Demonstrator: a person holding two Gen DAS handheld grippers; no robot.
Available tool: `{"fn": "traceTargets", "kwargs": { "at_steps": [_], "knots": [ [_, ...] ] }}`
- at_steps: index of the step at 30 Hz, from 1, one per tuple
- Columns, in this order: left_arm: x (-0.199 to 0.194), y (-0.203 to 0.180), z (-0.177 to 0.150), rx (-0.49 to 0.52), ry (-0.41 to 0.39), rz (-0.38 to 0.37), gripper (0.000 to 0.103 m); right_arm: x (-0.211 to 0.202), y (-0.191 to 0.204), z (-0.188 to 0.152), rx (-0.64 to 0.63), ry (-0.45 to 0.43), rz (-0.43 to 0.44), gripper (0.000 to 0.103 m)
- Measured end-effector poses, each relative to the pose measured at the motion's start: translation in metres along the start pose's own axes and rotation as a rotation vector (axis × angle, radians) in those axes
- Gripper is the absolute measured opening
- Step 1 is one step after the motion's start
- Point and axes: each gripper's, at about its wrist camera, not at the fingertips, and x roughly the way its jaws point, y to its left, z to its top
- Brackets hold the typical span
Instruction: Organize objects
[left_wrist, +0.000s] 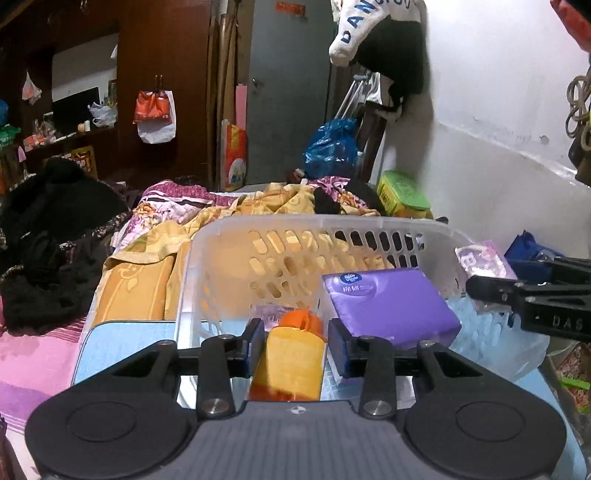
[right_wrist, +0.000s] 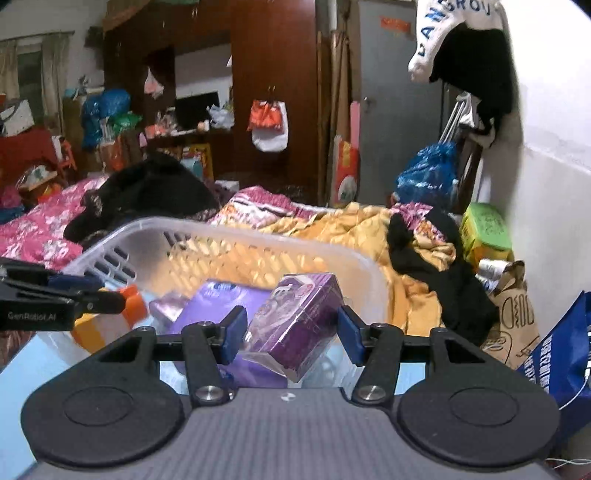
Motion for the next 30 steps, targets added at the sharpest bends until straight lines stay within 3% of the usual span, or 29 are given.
{"fn": "traceTargets", "kwargs": {
  "at_steps": [3, 4, 5, 6, 7, 9, 14, 19, 25, 30],
  "knots": [
    [-0.008, 0.001, -0.004, 0.023, -0.037, 0.000, 0.037, -0.007, 0.003, -0.001, 0.017, -0.004, 0.009, 0.063],
    [-0.013, 0.001, -0.006, 0.036, -0.071, 0.017, 0.044, -0.011, 0.002, -0.002, 0.024, -0.027, 0.005, 0.078],
    [-0.017, 0.000, -0.005, 0.045, -0.110, 0.038, 0.053, -0.018, 0.002, -0.003, 0.025, -0.064, 0.007, 0.086],
    [-0.024, -0.001, -0.006, 0.046, -0.148, 0.046, 0.074, -0.024, 0.003, -0.004, 0.024, -0.095, 0.011, 0.097],
    [-0.031, -0.002, -0.008, 0.045, -0.176, 0.040, 0.080, -0.034, 0.003, -0.009, 0.022, -0.128, 0.015, 0.100],
    [-0.049, -0.002, -0.020, 0.045, -0.227, -0.013, 0.080, -0.053, 0.003, -0.020, 0.031, -0.186, 0.034, 0.103],
    [-0.088, -0.004, -0.092, 0.040, -0.312, -0.176, 0.081, -0.097, -0.008, -0.084, 0.112, -0.304, 0.139, 0.103],
    [-0.083, -0.009, -0.154, 0.004, -0.317, -0.270, 0.081, -0.098, -0.018, -0.148, 0.224, -0.322, 0.178, 0.103],
    [-0.069, -0.020, -0.162, 0.027, -0.319, -0.306, 0.081, -0.070, -0.024, -0.136, 0.295, -0.293, 0.276, 0.102],
    [-0.062, -0.024, -0.164, 0.018, -0.312, -0.336, 0.081, -0.061, -0.017, -0.138, 0.261, -0.287, 0.291, 0.082]
  ]
}}
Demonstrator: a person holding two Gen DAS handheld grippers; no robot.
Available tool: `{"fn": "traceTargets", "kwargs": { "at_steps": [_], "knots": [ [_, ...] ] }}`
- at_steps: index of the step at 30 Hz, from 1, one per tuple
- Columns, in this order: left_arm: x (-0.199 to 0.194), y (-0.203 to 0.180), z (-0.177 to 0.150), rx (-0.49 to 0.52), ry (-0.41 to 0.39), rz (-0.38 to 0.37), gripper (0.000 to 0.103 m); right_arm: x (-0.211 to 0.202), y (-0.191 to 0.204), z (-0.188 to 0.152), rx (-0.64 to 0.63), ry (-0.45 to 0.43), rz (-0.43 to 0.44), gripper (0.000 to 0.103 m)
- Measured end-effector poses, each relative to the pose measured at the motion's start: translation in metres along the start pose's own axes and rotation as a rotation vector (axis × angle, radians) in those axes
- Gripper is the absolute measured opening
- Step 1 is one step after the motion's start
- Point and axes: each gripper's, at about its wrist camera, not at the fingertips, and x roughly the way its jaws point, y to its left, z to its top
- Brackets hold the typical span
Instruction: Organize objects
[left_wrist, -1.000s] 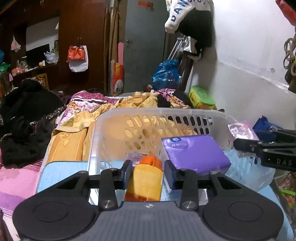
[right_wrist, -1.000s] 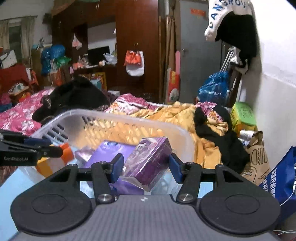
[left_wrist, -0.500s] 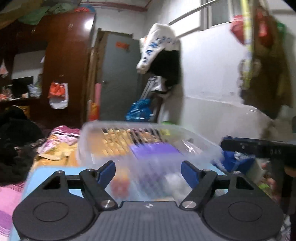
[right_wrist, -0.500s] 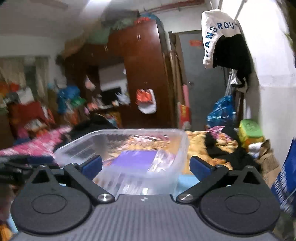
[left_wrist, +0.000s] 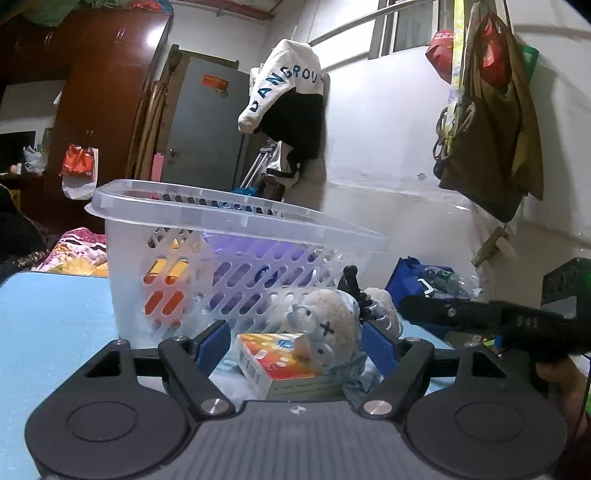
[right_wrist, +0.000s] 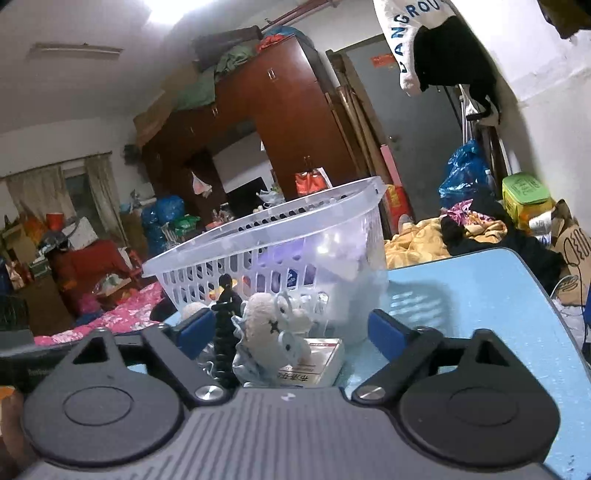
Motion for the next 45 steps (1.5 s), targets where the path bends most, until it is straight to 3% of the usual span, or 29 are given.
{"fn": "traceTargets", "kwargs": {
  "at_steps": [7, 8, 10, 12, 17, 26, 28, 45],
  "knots": [
    [0.011, -0.006, 0.002, -0.012, 0.013, -0.018, 0.076, 0.000, 0.002, -0.007, -0.001, 0.010, 0.036, 0.058],
    [0.014, -0.008, 0.002, -0.006, 0.018, -0.017, 0.073, -0.001, 0.003, -0.008, -0.004, 0.012, 0.044, 0.054],
    [0.020, -0.012, 0.001, 0.012, 0.042, -0.017, 0.050, -0.002, 0.008, -0.014, -0.009, 0.019, 0.049, 0.036],
    [0.025, -0.014, 0.000, 0.018, 0.068, -0.030, 0.030, -0.003, 0.009, -0.015, -0.014, 0.020, 0.061, 0.035],
    [0.026, -0.021, -0.003, 0.044, 0.063, -0.018, 0.024, -0.006, 0.012, -0.018, -0.046, 0.010, 0.056, 0.031],
    [0.008, -0.030, -0.009, 0.094, -0.033, -0.038, 0.014, -0.018, 0.025, -0.021, -0.112, -0.053, 0.049, 0.029],
    [0.005, -0.031, -0.009, 0.096, -0.045, -0.046, 0.002, -0.018, 0.026, -0.021, -0.121, -0.053, 0.053, 0.028],
    [0.010, -0.032, -0.010, 0.106, -0.016, -0.030, 0.002, -0.013, 0.025, -0.021, -0.122, -0.050, 0.038, 0.028]
  ]
}}
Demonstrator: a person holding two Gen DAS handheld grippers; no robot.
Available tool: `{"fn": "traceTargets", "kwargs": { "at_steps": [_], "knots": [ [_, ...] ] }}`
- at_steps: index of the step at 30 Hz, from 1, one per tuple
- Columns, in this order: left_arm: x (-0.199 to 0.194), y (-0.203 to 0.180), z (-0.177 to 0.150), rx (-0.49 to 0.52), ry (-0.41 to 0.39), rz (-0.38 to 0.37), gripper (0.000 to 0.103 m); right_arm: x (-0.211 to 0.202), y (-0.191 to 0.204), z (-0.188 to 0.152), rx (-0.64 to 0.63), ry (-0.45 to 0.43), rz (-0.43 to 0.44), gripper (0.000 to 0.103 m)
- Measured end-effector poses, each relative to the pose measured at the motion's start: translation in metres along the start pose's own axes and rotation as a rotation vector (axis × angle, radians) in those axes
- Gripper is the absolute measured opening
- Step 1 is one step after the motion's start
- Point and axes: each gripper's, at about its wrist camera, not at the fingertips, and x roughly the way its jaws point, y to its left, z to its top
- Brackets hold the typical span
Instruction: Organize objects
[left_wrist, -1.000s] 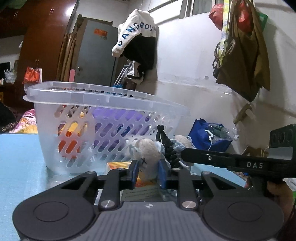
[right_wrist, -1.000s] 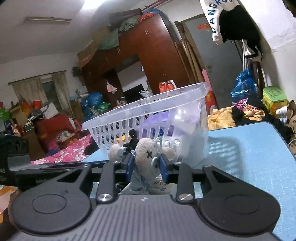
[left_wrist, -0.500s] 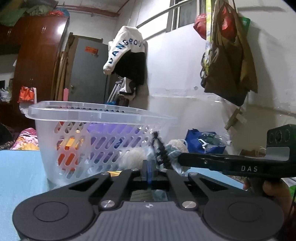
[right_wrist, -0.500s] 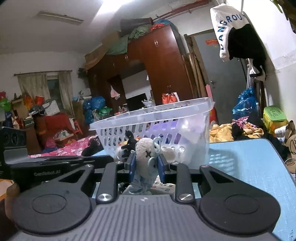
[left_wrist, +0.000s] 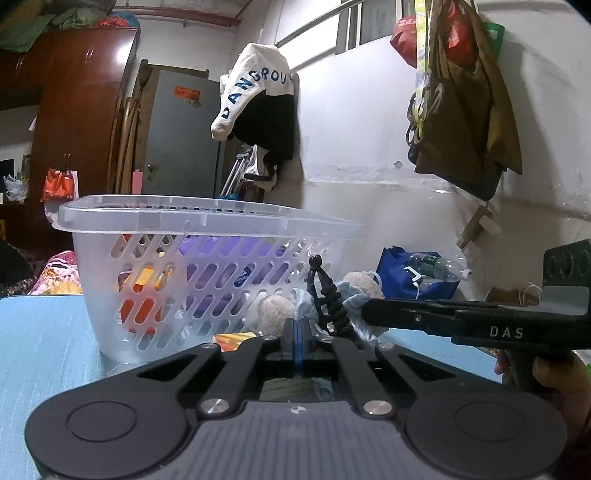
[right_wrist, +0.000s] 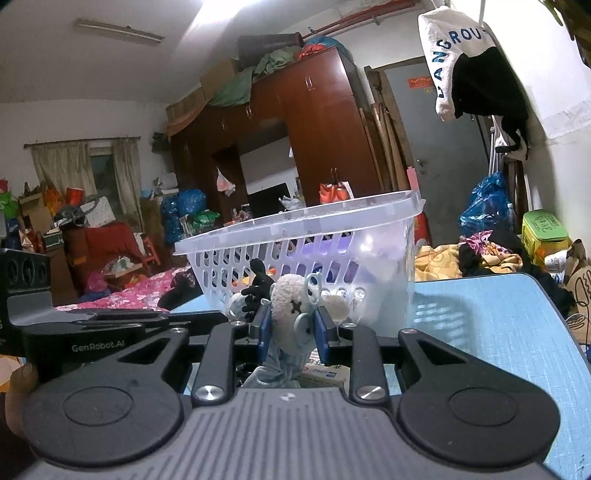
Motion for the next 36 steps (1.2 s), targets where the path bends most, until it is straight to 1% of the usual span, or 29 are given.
{"fn": "traceTargets", "kwargs": {
  "at_steps": [4, 8, 9, 10, 11, 13, 15, 16, 19, 21, 23, 25, 26, 28, 29, 30, 33, 36],
  "knots": [
    [0.000, -0.001, 0.000, 0.003, -0.003, -0.008, 0.002, 0.000, 0.000, 0.000, 0.004, 0.001, 0.000, 0.028],
    [0.001, 0.007, 0.001, -0.035, 0.014, 0.016, 0.004, 0.000, 0.000, -0.001, 0.017, 0.006, -0.006, 0.028],
    [0.001, 0.009, 0.001, -0.042, 0.019, 0.023, 0.009, 0.000, -0.001, -0.001, 0.021, 0.008, -0.007, 0.028],
    [0.001, 0.010, 0.001, -0.045, 0.030, 0.019, 0.018, 0.000, -0.001, -0.002, 0.024, 0.010, -0.007, 0.028],
    [0.000, 0.011, 0.001, -0.047, 0.030, 0.008, 0.023, 0.000, -0.001, -0.002, 0.025, 0.013, -0.007, 0.028],
    [-0.003, 0.010, 0.001, -0.028, 0.015, 0.010, 0.054, 0.001, 0.000, -0.002, 0.024, 0.018, -0.009, 0.028],
    [-0.003, 0.007, 0.002, -0.011, 0.013, 0.018, 0.066, 0.001, -0.001, -0.002, 0.026, 0.024, -0.014, 0.028],
    [-0.001, 0.007, 0.002, -0.013, 0.019, 0.022, 0.067, 0.002, -0.001, -0.002, 0.029, 0.027, -0.016, 0.028],
    [0.008, 0.013, 0.004, -0.046, 0.070, 0.019, 0.067, 0.002, -0.002, -0.002, 0.035, 0.034, -0.022, 0.028],
    [0.013, 0.016, 0.005, -0.067, 0.085, 0.028, 0.067, 0.002, -0.001, -0.002, 0.033, 0.039, -0.026, 0.028],
    [0.017, 0.017, 0.006, -0.080, 0.098, 0.017, 0.061, 0.003, 0.000, -0.002, 0.029, 0.043, -0.029, 0.028],
    [0.021, 0.017, 0.006, -0.088, 0.111, 0.002, 0.047, 0.003, 0.001, -0.002, 0.027, 0.051, -0.032, 0.028],
    [0.023, 0.016, 0.007, -0.084, 0.112, -0.003, 0.045, 0.004, 0.001, -0.002, 0.025, 0.056, -0.032, 0.028],
    [0.028, 0.012, 0.008, -0.082, 0.120, -0.015, 0.034, 0.005, 0.002, -0.003, 0.021, 0.060, -0.040, 0.028],
    [0.029, 0.009, 0.008, -0.079, 0.122, -0.017, 0.032, 0.004, 0.003, -0.003, 0.019, 0.061, -0.041, 0.028],
    [0.030, 0.006, 0.008, -0.067, 0.122, -0.014, 0.030, 0.004, 0.002, -0.002, 0.019, 0.059, -0.041, 0.028],
    [0.027, -0.004, 0.007, -0.025, 0.101, -0.001, 0.026, 0.002, 0.005, -0.002, 0.003, 0.045, -0.043, 0.028],
    [0.019, -0.008, 0.006, -0.002, 0.051, 0.005, 0.024, -0.003, 0.007, -0.001, 0.001, 0.024, -0.029, 0.028]
  ]
}}
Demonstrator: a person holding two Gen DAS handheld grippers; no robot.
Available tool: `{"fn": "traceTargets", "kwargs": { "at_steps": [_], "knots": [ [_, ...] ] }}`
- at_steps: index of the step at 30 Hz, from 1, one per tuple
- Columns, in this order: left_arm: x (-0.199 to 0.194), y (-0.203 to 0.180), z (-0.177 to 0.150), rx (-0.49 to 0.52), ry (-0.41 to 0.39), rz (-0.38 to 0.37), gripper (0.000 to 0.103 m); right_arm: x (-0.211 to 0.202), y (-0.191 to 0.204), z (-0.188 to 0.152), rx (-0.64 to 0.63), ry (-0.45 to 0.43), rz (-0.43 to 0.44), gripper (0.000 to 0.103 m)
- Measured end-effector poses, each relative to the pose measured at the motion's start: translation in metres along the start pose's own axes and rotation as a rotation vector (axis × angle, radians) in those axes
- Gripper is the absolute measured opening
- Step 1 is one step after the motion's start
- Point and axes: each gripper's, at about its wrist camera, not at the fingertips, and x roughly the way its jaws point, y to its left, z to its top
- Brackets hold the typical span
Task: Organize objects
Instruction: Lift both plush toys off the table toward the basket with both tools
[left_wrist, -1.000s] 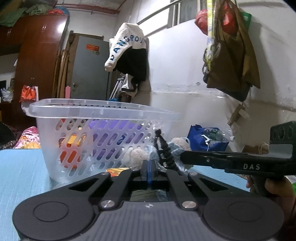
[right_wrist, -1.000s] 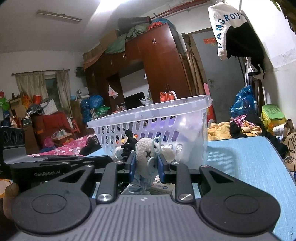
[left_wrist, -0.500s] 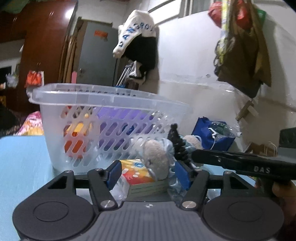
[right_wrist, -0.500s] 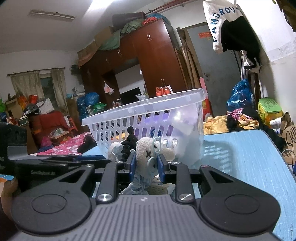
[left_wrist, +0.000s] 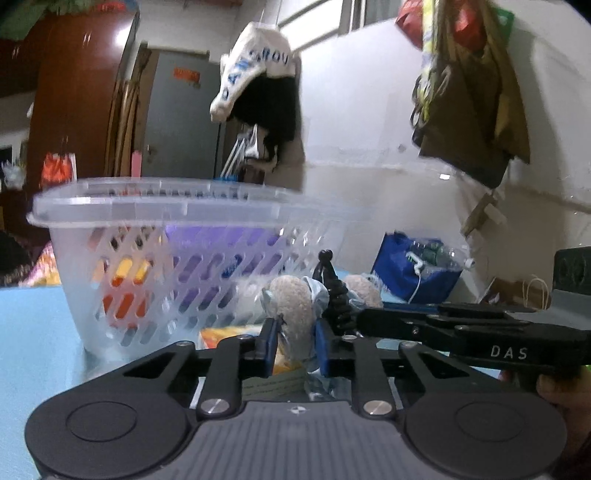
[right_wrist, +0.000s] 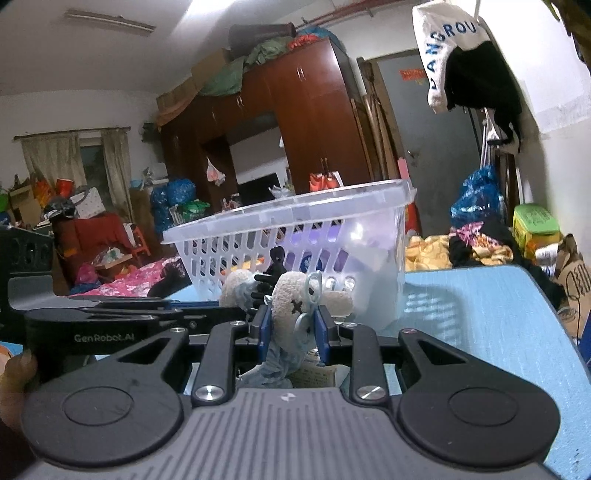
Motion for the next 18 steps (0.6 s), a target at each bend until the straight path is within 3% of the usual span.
{"fn": "traceTargets", "kwargs": {
  "at_steps": [7, 13, 18],
  "knots": [
    [-0.024, -0.005, 0.008, 0.018, -0.072, -0.016, 0.024, -0.018, 0.021, 0.020, -0.057, -0.054, 0.011, 0.028],
    [-0.057, -0.007, 0.045, 0.047, -0.143, -0.007, 0.024, -0.021, 0.049, 0.063, -0.148, -0.092, 0.015, 0.028],
    [-0.066, -0.003, 0.087, 0.082, -0.187, 0.040, 0.024, -0.001, 0.066, 0.106, -0.218, -0.097, -0.012, 0.028]
  ]
}}
